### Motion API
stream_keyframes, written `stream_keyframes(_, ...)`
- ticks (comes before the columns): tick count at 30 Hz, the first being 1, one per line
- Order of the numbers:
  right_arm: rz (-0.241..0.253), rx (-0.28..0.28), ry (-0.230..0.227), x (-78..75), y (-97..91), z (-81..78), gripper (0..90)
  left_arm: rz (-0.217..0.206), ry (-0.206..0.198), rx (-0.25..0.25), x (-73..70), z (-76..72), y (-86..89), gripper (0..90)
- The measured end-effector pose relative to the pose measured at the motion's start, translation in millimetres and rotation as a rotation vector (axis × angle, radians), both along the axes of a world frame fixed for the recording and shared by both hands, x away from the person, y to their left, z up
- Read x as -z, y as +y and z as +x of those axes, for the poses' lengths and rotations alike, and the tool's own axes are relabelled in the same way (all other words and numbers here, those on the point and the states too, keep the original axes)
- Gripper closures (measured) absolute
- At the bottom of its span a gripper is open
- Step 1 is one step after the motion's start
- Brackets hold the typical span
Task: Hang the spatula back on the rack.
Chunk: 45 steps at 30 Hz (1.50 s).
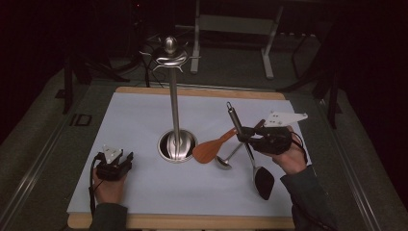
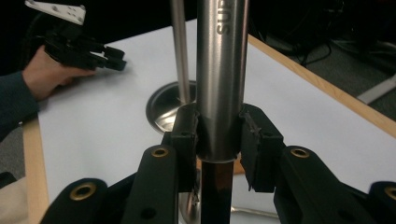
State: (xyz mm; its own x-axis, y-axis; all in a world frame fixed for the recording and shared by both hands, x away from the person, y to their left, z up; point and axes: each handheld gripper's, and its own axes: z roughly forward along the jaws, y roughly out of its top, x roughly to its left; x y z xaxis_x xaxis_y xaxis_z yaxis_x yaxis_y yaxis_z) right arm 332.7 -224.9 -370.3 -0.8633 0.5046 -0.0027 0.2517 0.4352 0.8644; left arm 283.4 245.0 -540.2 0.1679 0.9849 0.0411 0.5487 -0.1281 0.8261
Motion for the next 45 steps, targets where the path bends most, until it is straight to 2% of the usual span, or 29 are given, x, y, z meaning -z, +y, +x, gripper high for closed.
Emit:
stream_keyframes(11,0.063,-0.059,-0.026,-10.1,16.7,-7.7,69.3,-0.001,0.000,-0.001,0.0,0.2,0.0,58.4)
stream_keyframes(15,0.074,-0.091,-0.053,-11.8,30.3,-15.9,69.3,-0.003,-0.001,-0.001,0.0,0.1,0.0,58.3)
stream_keyframes(23,0.100,-0.140,-0.058,-17.0,48.0,-22.2,69.3,-0.003,-0.002,-0.001,0.0,0.0,0.1,58.3)
stream_keyframes(28,0.119,-0.152,-0.059,-19.0,54.5,-24.2,69.3,-0.002,-0.002,0.000,0.0,-0.1,0.2,58.3)
stream_keyframes(33,0.160,-0.162,-0.062,-23.7,64.5,-24.7,69.3,-0.002,-0.002,0.000,-0.1,-0.1,0.2,58.3)
stream_keyframes(35,0.160,-0.162,-0.062,-23.7,64.5,-24.7,69.3,-0.002,-0.002,0.000,0.0,-0.1,0.2,58.3)
stream_keyframes(36,0.182,-0.170,-0.064,-26.8,70.9,-25.0,69.3,-0.005,-0.003,-0.001,-0.1,-0.2,0.3,58.3)
stream_keyframes(38,0.194,-0.176,-0.061,-28.9,75.2,-24.6,69.3,-0.005,-0.003,-0.001,-0.1,-0.2,0.3,58.3)
stream_keyframes(40,0.195,-0.164,-0.054,-30.9,79.6,-23.6,69.3,-0.004,-0.003,0.000,-0.1,-0.2,0.2,58.3)
stream_keyframes(45,0.215,-0.171,-0.070,-33.6,87.4,-22.4,69.3,-0.003,-0.003,0.000,0.0,-0.2,0.3,58.3)
